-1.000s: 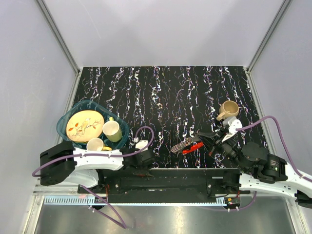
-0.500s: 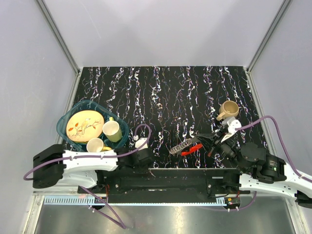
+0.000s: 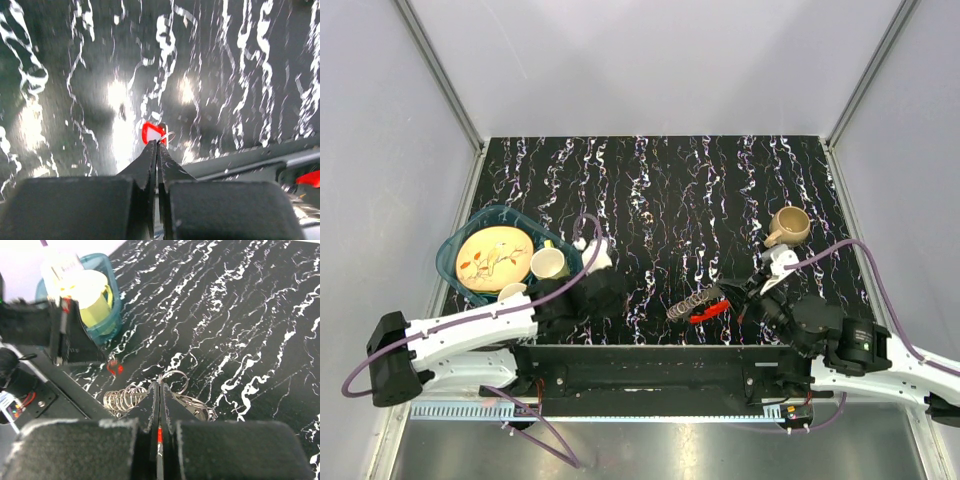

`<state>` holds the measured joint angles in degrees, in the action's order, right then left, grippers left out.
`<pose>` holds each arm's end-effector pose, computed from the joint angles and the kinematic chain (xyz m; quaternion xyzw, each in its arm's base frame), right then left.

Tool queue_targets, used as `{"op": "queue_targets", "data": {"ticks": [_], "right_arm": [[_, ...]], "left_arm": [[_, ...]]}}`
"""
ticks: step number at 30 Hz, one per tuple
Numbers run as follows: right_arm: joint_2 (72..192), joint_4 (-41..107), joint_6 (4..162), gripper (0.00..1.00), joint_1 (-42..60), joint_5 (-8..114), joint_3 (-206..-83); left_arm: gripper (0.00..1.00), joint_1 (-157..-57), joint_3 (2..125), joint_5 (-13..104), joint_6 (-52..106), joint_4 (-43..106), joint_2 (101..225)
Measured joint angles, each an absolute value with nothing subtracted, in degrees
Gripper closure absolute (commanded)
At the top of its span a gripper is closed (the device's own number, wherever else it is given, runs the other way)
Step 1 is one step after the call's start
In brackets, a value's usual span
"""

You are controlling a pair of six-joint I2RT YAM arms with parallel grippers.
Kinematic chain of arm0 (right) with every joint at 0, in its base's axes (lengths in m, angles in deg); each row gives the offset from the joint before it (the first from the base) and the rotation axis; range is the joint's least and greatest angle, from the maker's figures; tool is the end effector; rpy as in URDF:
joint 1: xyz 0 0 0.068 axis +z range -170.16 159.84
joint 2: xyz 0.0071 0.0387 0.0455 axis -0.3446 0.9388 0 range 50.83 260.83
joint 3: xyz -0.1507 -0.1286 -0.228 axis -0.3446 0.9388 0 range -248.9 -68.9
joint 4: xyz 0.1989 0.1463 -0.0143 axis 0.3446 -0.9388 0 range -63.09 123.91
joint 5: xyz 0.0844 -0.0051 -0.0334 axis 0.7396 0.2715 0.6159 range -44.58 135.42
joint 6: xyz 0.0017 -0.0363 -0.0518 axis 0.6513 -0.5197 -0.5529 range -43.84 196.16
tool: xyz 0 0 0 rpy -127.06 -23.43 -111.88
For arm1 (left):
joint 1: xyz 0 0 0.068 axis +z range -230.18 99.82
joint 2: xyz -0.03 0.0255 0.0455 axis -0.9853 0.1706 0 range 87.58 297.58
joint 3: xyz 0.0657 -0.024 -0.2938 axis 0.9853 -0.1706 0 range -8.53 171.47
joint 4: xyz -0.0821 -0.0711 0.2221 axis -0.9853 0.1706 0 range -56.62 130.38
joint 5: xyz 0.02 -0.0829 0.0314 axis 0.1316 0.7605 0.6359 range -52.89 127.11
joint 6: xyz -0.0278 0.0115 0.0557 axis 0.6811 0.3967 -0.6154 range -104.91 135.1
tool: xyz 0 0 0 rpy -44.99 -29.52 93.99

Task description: Remove the keys from the keyring

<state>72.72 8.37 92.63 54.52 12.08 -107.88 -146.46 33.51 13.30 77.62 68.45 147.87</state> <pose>0.0423 0.0533 0.3312 -0.1892 0.7250 0.2947 0.5931 0.0912 -0.1588 0.2588 -0.0344 0.9304 -0.1931 0.3097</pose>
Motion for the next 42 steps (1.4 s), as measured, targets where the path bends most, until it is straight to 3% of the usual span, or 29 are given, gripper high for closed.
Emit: {"op": "queue_targets", "data": {"ticks": [5,18,23,32,34,35,37,38,40,42], "right_arm": [[76.76,9.68,92.52,1.0,54.52,8.3,-106.38],[98.4,15.8,88.41,1.0,53.99,1.7,-110.88],[105.88,17.02,88.39,1.0,48.99,4.67,-113.48],[107.73,17.92,89.49,1.0,42.06,9.33,-113.89],[110.14,18.71,89.66,1.0,38.78,10.92,-114.35],[111.62,19.3,89.79,1.0,37.08,11.62,-114.51],[114.47,20.04,90.1,1.0,33.69,13.74,-114.7],[115.6,20.32,90.16,1.0,32.22,14.75,-114.73],[117.18,20.54,90.16,1.0,29.86,16.43,-115.05],[118.25,20.87,90.12,1.0,27.7,18.29,-116.01]], "left_arm": [[1.0,-137.54,41.84,13.17,70.21,67.55,153.31],[1.0,-116.12,68.92,16.36,53.03,61.37,181.83],[1.0,-111.16,71.96,19.25,51.96,60.63,190.1],[1.0,-107.55,72.4,25.74,50.08,57.54,198.62],[0.91,-107.55,72.4,27.09,49.49,56.82,198.64],[0.73,-107.47,72.48,27.75,49.27,56.71,198.64],[0.56,-107.45,72.48,28.84,48.79,57.0,198.58],[0.4,-107.38,72.42,29.23,48.42,57.15,198.38],[0.28,-107.16,72.2,29.52,47.56,58.0,197.29],[0.23,-106.86,71.46,29.5,46.71,58.9,194.27]]}}
